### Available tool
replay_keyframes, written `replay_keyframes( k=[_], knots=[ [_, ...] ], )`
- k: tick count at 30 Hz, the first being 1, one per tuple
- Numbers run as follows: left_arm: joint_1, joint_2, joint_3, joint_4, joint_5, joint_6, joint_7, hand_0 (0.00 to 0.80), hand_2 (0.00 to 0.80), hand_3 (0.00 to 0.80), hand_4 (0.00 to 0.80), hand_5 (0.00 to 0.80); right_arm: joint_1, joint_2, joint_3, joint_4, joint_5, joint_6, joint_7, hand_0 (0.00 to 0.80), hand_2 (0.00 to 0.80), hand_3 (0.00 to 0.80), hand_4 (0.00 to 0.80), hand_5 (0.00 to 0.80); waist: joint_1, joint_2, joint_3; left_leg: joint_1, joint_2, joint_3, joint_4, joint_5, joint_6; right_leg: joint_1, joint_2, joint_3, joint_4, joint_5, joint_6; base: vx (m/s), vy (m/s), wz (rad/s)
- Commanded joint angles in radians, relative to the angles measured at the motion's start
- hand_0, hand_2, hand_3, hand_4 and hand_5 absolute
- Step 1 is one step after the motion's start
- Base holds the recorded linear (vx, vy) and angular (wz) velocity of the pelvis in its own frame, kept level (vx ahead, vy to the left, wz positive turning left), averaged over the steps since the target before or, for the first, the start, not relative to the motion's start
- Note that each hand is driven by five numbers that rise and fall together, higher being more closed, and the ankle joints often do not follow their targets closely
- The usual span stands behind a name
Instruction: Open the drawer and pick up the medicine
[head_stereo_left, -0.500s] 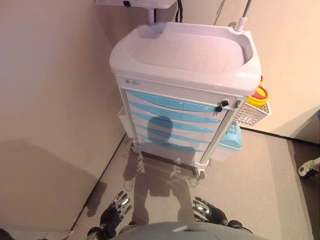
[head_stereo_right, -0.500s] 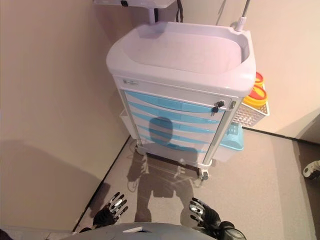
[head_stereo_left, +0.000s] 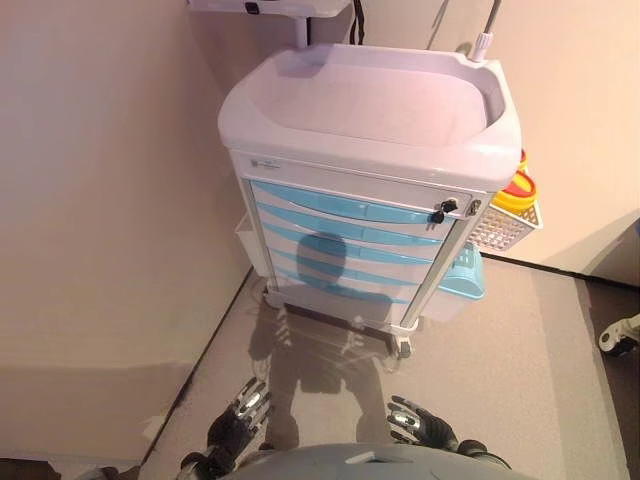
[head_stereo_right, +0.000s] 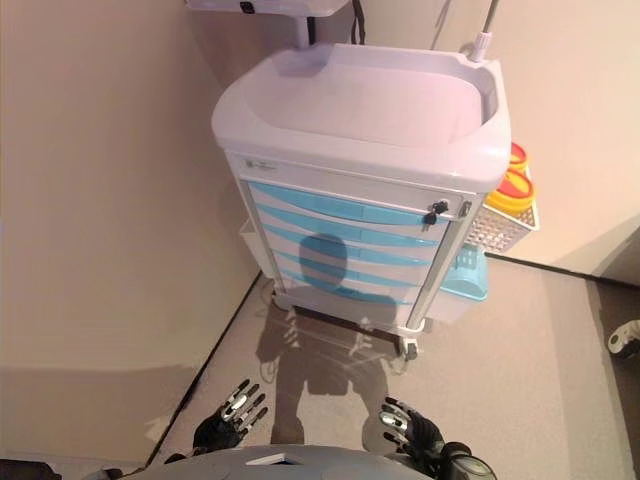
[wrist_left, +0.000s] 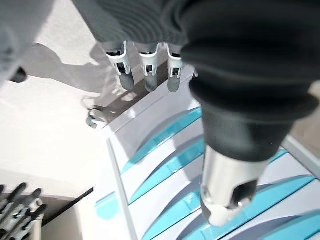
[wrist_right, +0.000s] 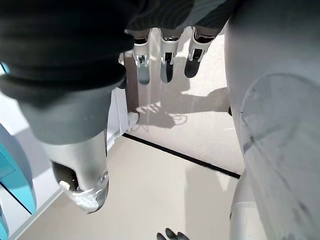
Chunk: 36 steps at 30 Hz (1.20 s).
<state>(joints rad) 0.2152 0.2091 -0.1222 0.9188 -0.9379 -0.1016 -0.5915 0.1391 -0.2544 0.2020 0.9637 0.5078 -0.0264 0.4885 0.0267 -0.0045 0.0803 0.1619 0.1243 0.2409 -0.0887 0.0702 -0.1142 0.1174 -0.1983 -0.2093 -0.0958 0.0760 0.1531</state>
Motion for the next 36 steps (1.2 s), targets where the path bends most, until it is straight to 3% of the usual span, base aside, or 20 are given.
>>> replay_keyframes(
  k=[1,8,24,30,36],
  knots=[
    [-0.055,0.002,0.0,-0.024,-0.039,-0.085,0.029,0.0,0.0,0.0,0.0,0.0,-0.069,0.015,0.013,-0.012,0.0,-0.028,0.008,0.0,0.0,0.0,0.0,0.0,0.021,-0.018,0.037,-0.007,-0.02,-0.046,0.086,-0.097,0.054,-0.041,-0.02,-0.06,0.024,0.055,-0.001,0.0,0.0,0.0],
    [-0.048,-0.014,-0.001,0.002,-0.059,0.054,-0.035,0.0,0.0,0.0,0.0,0.0,-0.068,0.017,0.01,-0.01,-0.001,-0.027,0.007,0.0,0.0,0.0,0.0,0.0,0.017,-0.019,0.037,-0.005,-0.021,-0.043,0.087,-0.1,0.056,-0.04,-0.022,-0.06,0.026,0.054,-0.001,0.003,0.003,0.02],
    [-0.061,-0.023,0.004,0.008,-0.172,0.179,-0.081,0.0,0.0,0.0,0.0,0.0,-0.054,0.014,-0.003,-0.029,0.023,-0.029,-0.004,0.0,0.0,0.0,0.0,0.0,-0.002,-0.015,0.073,-0.036,-0.011,-0.044,0.117,-0.103,0.06,-0.083,-0.028,-0.032,0.076,0.038,-0.004,0.024,0.003,-0.01],
    [-0.098,-0.034,0.012,-0.005,-0.297,0.23,-0.097,0.0,0.0,0.0,0.0,0.0,-0.031,0.016,-0.007,-0.052,0.019,-0.031,-0.034,0.0,0.0,0.0,0.0,0.0,-0.025,-0.018,0.115,-0.091,0.017,-0.051,0.175,-0.109,0.06,-0.15,-0.021,0.002,0.164,0.001,-0.019,0.047,-0.015,-0.05],
    [-0.225,-0.034,-0.016,-0.067,-0.445,0.202,-0.143,0.0,0.0,0.0,0.0,0.0,-0.063,0.009,0.022,-0.12,0.097,-0.075,-0.072,0.0,0.0,0.0,0.0,0.0,-0.066,-0.051,0.244,-0.29,0.059,-0.082,0.365,-0.143,0.058,-0.394,0.002,0.069,0.393,-0.05,-0.04,-0.164,-0.063,-0.15]
  ],
)
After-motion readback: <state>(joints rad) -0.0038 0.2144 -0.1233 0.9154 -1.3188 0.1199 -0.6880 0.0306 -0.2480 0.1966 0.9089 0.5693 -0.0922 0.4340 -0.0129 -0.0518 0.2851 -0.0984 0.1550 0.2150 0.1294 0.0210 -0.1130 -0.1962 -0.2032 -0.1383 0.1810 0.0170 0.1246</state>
